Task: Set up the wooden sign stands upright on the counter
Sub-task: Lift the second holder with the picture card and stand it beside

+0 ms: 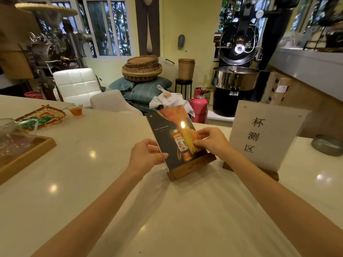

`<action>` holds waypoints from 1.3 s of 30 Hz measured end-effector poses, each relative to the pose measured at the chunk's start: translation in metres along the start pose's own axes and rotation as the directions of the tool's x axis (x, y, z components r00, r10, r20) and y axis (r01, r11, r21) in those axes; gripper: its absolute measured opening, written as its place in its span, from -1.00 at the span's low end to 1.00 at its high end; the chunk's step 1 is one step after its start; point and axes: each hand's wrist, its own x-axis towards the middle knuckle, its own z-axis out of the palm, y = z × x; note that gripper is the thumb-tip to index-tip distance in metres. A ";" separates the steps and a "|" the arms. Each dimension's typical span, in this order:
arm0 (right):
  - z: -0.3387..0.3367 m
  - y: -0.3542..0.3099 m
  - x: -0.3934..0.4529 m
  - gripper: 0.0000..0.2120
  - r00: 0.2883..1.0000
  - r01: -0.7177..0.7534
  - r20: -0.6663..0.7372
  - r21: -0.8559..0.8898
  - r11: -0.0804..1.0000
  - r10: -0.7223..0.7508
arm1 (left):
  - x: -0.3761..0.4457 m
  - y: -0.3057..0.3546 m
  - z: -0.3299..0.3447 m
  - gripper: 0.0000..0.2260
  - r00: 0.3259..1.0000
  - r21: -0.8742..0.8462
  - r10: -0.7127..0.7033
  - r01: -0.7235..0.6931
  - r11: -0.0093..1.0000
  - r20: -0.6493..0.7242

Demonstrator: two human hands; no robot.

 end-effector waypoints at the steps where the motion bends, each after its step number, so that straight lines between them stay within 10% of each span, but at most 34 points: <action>1: 0.000 0.000 -0.003 -0.62 1.000 0.005 -0.022 0.020 1.000 -0.004 | -0.003 0.002 0.001 -0.70 0.999 0.035 0.037 -0.036 0.999 -0.008; 14: -0.016 0.012 -0.055 -0.71 0.991 0.063 -0.127 0.192 0.979 -0.039 | -0.042 0.004 0.013 -0.74 0.947 0.224 0.318 -0.320 0.920 0.044; 34: -0.032 0.029 -0.088 -0.53 1.000 0.010 -0.013 0.129 0.992 -0.008 | -0.050 -0.003 0.019 -0.72 0.943 0.246 0.306 -0.329 0.912 0.129; 39: -0.064 0.057 -0.113 -0.79 0.994 -0.069 -0.081 0.075 0.995 0.075 | -0.047 0.002 0.022 -0.56 0.939 0.238 0.206 -0.274 0.932 0.276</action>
